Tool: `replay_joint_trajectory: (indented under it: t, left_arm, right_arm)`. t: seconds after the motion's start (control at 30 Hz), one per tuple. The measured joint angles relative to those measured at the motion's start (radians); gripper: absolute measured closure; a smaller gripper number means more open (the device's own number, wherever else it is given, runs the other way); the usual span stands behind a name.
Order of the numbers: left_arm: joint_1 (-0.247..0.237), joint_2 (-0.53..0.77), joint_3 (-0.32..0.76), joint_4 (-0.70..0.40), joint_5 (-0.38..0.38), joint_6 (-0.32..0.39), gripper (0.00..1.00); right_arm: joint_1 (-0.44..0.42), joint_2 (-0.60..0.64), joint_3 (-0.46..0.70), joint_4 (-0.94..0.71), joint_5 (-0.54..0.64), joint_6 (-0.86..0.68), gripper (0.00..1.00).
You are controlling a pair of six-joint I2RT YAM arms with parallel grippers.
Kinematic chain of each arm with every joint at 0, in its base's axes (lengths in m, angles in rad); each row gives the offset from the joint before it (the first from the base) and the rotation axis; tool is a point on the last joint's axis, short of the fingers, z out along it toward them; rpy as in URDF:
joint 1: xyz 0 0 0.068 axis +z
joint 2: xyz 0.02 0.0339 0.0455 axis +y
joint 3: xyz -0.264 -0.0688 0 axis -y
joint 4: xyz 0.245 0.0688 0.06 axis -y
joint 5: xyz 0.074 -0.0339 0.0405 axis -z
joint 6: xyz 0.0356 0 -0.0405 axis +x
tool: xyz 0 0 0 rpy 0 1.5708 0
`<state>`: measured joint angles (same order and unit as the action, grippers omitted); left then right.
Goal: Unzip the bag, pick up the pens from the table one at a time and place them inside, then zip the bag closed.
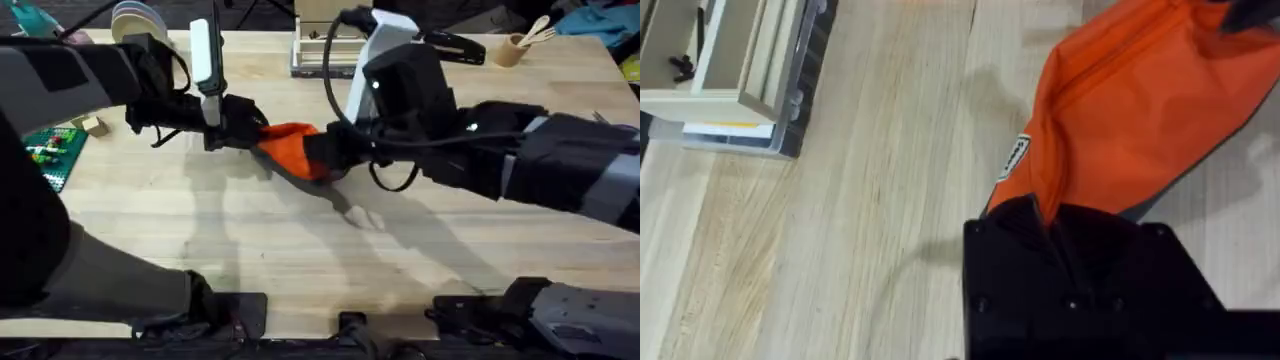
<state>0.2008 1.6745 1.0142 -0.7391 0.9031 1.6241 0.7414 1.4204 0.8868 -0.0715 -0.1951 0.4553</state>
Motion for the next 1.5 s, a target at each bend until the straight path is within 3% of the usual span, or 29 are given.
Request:
replay_joint_trajectory:
  t: [0.1, 0.17, 0.37, 0.4, 0.73, 0.77, 0.83, 0.87, 1.5]
  left_arm:
    - [0.0, 0.0, 0.0, 0.0, -0.006, 0.0, 0.959]
    - [0.001, 0.0, 0.0, 0.0, -0.006, 0.0, 0.959]
    - [0.0, 0.0, 0.0, -0.009, 0.009, 0.0, 0.959]
    - [-0.002, 0.0, 0.0, -0.014, 0.02, 0.0, 0.959]
    - [-0.013, 0.0, 0.0, -0.024, 0.049, 0.0, 0.959]
    - [-0.013, 0.0, 0.0, -0.024, 0.049, 0.0, 0.959]
    - [-0.013, 0.0, 0.0, -0.024, 0.049, 0.0, 0.959]
    - [-0.013, 0.0, 0.0, -0.024, 0.049, 0.0, 0.959]
    - [-0.013, 0.0, 0.0, -0.024, 0.05, 0.0, 0.959]
  right_arm:
    - [0.0, 0.0, 0.03, -0.017, 0.0, 0.0, 0.969]
    - [0.0, 0.0, 0.054, -0.048, -0.001, 0.0, 0.886]
    - [-0.004, -0.004, 0.147, -0.191, -0.007, -0.027, 0.055]
    - [-0.029, -0.031, 0.178, -0.256, -0.003, -0.052, 0.006]
    - [-0.22, -0.348, 0.243, -0.349, -0.006, -0.087, 0.005]
    - [-0.279, -0.431, 0.243, -0.379, -0.007, -0.09, 0.005]
    - [-0.316, -0.477, 0.243, -0.401, -0.007, -0.09, 0.004]
    - [-0.391, -0.56, 0.243, -0.492, -0.007, -0.091, 0.005]
    - [-0.399, -0.551, 0.243, -0.58, -0.008, -0.085, 0.004]
